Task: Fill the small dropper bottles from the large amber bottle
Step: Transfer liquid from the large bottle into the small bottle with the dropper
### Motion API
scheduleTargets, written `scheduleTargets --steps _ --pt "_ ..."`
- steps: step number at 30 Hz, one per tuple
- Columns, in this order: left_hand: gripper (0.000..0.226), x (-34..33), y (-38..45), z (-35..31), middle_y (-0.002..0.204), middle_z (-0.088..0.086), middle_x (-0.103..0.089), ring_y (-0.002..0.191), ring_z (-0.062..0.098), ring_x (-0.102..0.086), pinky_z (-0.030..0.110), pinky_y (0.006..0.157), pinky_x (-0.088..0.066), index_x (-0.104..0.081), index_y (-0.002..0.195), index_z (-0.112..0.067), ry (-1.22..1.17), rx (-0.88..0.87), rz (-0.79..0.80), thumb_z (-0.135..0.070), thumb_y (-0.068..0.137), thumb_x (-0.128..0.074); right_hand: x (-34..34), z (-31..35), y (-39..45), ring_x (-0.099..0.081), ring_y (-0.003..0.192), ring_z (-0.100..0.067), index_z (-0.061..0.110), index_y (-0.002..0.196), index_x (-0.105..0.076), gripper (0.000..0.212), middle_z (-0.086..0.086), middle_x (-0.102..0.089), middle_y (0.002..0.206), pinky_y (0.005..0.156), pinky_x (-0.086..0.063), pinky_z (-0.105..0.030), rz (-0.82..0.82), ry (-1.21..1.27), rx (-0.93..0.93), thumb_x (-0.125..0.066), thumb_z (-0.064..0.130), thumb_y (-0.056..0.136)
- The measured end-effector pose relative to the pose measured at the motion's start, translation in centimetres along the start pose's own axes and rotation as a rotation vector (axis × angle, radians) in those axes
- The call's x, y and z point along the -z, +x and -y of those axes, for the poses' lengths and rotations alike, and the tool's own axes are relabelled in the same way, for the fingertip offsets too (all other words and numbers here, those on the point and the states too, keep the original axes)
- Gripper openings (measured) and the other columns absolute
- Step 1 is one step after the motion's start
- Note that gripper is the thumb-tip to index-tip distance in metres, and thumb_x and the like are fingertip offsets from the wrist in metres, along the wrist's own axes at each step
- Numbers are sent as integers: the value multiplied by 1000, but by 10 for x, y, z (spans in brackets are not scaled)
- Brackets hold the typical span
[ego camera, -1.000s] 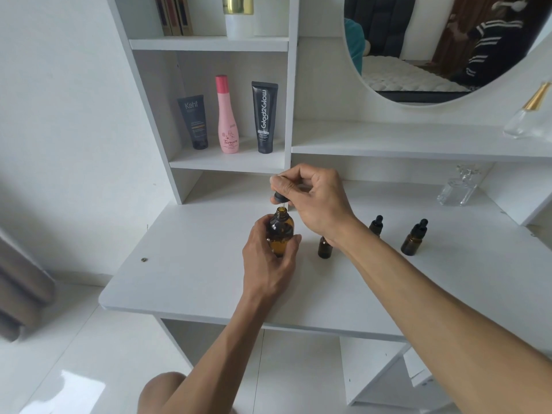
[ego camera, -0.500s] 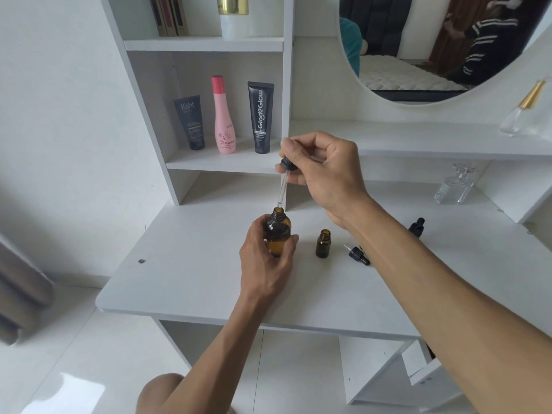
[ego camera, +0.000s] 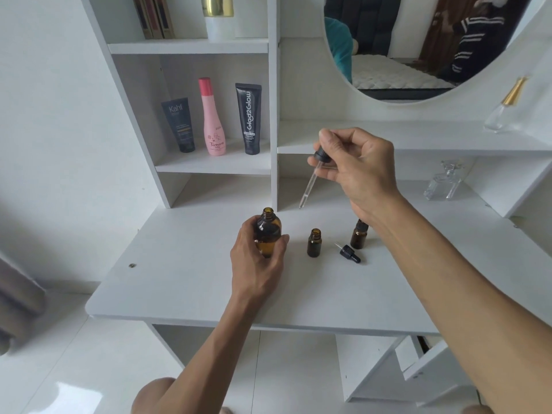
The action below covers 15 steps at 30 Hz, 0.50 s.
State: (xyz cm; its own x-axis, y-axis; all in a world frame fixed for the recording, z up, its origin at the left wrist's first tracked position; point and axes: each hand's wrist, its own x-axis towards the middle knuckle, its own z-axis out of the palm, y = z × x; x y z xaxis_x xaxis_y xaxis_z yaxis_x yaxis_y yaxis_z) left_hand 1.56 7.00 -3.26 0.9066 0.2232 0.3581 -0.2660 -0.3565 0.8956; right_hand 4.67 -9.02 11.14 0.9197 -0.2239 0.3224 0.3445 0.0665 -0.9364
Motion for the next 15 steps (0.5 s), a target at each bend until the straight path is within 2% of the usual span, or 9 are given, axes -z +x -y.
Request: scheduleTargets --steps 2,4,7,10,15 --pt "43 1 0 0 107 -9 -69 92 -1 -65 4 76 -44 -56 123 -23 10 5 0 -26 86 -76 9 -2 -1 -75 75 -24 8 93 -71 13 -14 -73 89 68 -60 -32 -19 -13 -9 -72 21 93" --pt "43 0 -1 -1 107 -9 -69 93 -4 -63 4 76 -43 -56 124 -23 17 11 0 -26 85 -76 17 -4 -2 -75 74 -23 9 91 -71 11 -12 -73 88 67 -60 -30 -37 -28 -14 -71 20 93" --pt "43 0 -1 -2 107 -10 -69 94 -7 -62 17 81 -51 -56 124 -24 16 13 -6 -26 85 -76 25 -9 -5 -75 74 -24 11 87 -71 10 -12 -72 88 65 -59 -28 -49 -47 -22 -72 20 93" --pt "43 0 -1 -1 107 -10 -69 94 -4 -64 26 83 -54 -56 123 -24 11 16 -13 -27 85 -76 28 -15 -7 -74 75 -25 12 85 -71 12 -11 -71 87 66 -59 -28 -51 -63 -28 -73 21 93" --pt "43 0 -1 -2 106 -11 -69 94 0 -66 31 84 -55 -56 123 -25 8 18 -16 -27 85 -76 28 -23 -10 -74 74 -24 13 85 -72 11 -11 -71 87 68 -61 -30 -57 -71 -43 -73 21 92"
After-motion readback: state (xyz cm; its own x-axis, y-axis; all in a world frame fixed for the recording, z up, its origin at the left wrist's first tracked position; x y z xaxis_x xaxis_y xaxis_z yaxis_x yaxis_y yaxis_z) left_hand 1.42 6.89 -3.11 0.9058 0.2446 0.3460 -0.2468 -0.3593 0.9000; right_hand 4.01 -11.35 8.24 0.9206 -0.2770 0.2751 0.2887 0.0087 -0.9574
